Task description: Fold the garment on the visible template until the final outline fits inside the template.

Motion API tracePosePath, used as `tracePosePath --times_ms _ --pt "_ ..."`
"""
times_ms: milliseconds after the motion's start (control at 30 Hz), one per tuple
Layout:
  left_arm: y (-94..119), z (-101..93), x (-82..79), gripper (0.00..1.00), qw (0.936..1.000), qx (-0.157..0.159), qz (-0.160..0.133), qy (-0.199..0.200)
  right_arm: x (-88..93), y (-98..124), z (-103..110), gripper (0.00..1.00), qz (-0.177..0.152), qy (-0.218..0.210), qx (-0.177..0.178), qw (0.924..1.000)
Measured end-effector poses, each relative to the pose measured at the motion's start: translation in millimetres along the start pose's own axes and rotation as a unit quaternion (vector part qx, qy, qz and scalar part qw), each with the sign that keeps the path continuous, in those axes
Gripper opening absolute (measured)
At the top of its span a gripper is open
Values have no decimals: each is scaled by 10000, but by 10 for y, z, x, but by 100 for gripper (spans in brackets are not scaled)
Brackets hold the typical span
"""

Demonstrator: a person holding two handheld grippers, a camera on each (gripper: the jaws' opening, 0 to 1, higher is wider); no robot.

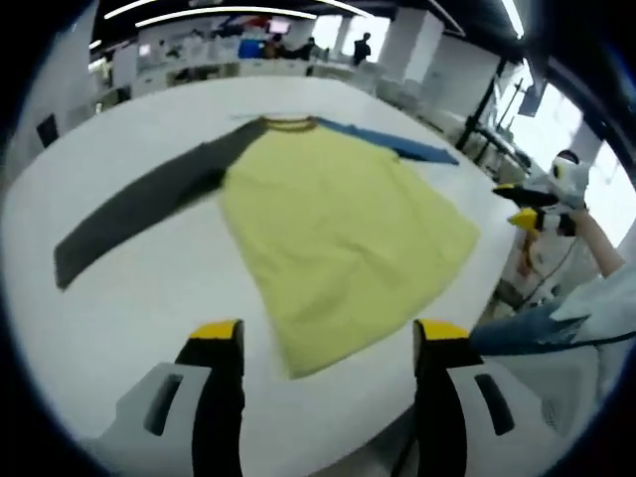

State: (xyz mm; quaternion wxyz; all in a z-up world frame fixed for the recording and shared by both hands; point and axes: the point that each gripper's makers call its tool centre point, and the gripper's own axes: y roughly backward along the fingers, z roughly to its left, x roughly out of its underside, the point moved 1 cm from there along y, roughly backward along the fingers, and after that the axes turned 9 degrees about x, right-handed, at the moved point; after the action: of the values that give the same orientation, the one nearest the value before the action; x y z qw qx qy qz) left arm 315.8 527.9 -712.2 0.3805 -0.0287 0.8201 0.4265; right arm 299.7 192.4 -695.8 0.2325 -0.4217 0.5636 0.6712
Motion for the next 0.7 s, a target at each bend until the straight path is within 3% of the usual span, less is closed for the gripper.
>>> tracePosePath --times_ms 200,533,700 --pt "-59 24 61 58 9999 77 109 60 164 -73 -17 62 109 -431 34 9990" --pt "-89 67 119 47 9995 141 249 155 324 -190 -65 42 224 -853 134 9960" --pt "-108 80 146 42 9991 193 264 262 409 -232 -64 38 331 -980 123 9946"
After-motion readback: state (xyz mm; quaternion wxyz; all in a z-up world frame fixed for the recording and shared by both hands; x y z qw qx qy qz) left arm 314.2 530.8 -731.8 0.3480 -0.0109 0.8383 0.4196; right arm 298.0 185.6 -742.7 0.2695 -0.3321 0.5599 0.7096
